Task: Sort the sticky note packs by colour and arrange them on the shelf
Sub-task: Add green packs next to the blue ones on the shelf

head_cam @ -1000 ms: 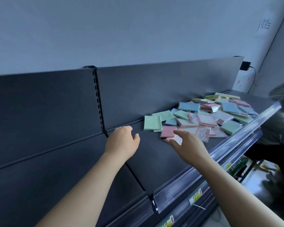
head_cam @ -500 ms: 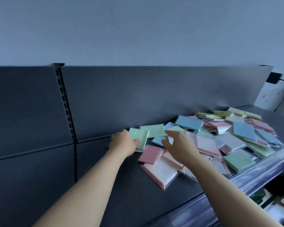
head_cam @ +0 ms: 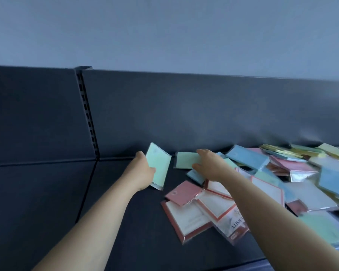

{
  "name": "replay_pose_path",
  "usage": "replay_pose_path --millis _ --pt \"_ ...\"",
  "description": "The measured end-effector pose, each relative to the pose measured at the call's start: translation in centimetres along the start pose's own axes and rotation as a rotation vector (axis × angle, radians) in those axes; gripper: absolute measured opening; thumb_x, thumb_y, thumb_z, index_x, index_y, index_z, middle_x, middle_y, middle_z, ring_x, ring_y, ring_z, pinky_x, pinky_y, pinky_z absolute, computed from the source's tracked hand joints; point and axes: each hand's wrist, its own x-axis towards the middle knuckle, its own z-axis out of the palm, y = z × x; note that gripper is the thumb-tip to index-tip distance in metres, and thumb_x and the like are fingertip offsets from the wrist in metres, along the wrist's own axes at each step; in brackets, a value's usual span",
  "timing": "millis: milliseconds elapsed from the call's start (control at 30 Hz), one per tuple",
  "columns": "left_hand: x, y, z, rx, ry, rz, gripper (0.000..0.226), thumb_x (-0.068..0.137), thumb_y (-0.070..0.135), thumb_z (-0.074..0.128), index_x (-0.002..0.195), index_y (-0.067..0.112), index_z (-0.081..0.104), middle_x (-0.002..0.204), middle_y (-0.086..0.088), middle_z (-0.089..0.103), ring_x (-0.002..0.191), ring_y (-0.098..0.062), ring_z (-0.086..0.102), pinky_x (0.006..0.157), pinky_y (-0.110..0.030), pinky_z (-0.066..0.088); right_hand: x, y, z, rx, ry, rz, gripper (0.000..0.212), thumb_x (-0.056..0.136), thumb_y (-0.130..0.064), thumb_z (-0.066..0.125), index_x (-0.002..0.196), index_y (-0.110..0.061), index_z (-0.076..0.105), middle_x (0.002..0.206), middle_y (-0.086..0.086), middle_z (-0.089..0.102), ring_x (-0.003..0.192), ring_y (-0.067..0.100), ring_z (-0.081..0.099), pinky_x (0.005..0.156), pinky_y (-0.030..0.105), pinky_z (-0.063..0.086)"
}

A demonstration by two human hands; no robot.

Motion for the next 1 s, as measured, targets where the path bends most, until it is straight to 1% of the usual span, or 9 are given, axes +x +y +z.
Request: replay_pose_path --millis 67,133,333,400,467,600,700,800,1000 --pt "-0.4 -1.0 -0.4 -0.106 0.028 -0.023 0.016 0.094 0.016 0.047 0.108 0.012 0.041 0.1 -0.004 0.056 0.086 -0.025 0.061 0.076 -0.046 0.058 1.4 0.1 -0.1 -0.025 -0.068 -0.011 0.046 0.092 -0.032 0.056 0.128 -0.005 0.046 0.136 0.014 0.048 0.123 0.031 0.046 0.1 0.037 0.039" --pt "-0.9 -1.5 -0.6 -0.201 0.045 -0.042 0.013 0.093 0.013 0.044 0.105 0.015 0.042 0.102 -0.004 0.057 0.09 -0.027 0.063 0.078 -0.052 0.057 2.3 0.3 -0.3 -0.021 -0.128 0.004 0.056 0.089 -0.035 0.06 0.133 -0.005 0.042 0.138 0.014 0.046 0.125 0.031 0.045 0.103 0.038 0.038" --pt "-2.2 -1.9 -1.3 -0.289 0.09 -0.049 0.027 0.091 0.009 0.042 0.114 0.023 0.042 0.105 0.004 0.057 0.093 -0.023 0.061 0.083 -0.051 0.056 3.4 0.7 -0.6 -0.027 -0.063 0.044 0.082 0.073 -0.045 0.076 0.138 -0.015 0.037 0.132 0.013 0.038 0.124 0.033 0.036 0.099 0.038 0.037" --pt "-2.6 -2.2 -1.3 -0.326 0.114 -0.054 0.03 0.09 0.009 0.044 0.115 0.026 0.043 0.106 0.007 0.058 0.094 -0.023 0.062 0.085 -0.051 0.055 3.3 0.4 -0.8 0.019 0.033 0.023 0.076 0.071 -0.039 0.079 0.134 -0.016 0.042 0.126 0.011 0.043 0.118 0.03 0.042 0.094 0.036 0.041" --pt "-3.0 -2.5 -1.3 -0.375 0.14 -0.064 0.031 0.089 0.008 0.043 0.113 0.028 0.044 0.107 0.008 0.059 0.095 -0.023 0.063 0.088 -0.051 0.054 3.1 0.0 -1.1 0.066 0.121 -0.013 0.056 0.078 -0.031 0.074 0.127 -0.018 0.051 0.121 0.009 0.053 0.109 0.028 0.052 0.086 0.033 0.045" --pt "-3.7 -2.6 -1.5 -0.534 0.188 -0.096 0.031 0.092 0.005 0.039 0.114 0.025 0.045 0.108 0.006 0.06 0.096 -0.019 0.062 0.081 -0.042 0.057 2.2 -1.3 -2.1 0.386 0.231 -0.031 0.015 0.083 -0.015 0.064 0.097 -0.014 0.059 0.081 0.003 0.061 0.07 0.025 0.057 0.061 0.03 0.046" --pt "-4.2 -2.3 -1.9 -0.722 0.187 -0.146 0.033 0.094 0.002 0.039 0.12 0.021 0.046 0.109 0.002 0.061 0.095 -0.019 0.063 0.073 -0.035 0.057 0.6 -3.0 -2.3 0.824 0.159 0.004 0.015 0.082 -0.011 0.07 0.094 -0.01 0.061 0.079 0.003 0.064 0.062 0.017 0.058 0.051 0.023 0.045" --pt "-4.9 -2.3 -2.3 -0.784 0.182 -0.14 0.033 0.094 0.001 0.04 0.12 0.02 0.046 0.107 0.001 0.062 0.092 -0.02 0.065 0.072 -0.035 0.057 -1.3 -5.1 -1.4 1.1 0.014 0.054 0.02 0.081 -0.006 0.073 0.098 -0.005 0.062 0.087 0.009 0.069 0.064 0.018 0.064 0.048 0.021 0.05" --pt "-6.7 -3.8 -4.5 -0.803 0.226 -0.09 0.03 0.094 0.004 0.042 0.118 0.021 0.047 0.109 0.003 0.062 0.096 -0.02 0.065 0.076 -0.035 0.058 -3.1 -9.5 1.2 1.204 -0.085 0.083 0.026 0.085 -0.01 0.07 0.108 -0.002 0.06 0.1 0.012 0.069 0.07 0.016 0.065 0.045 0.018 0.048"
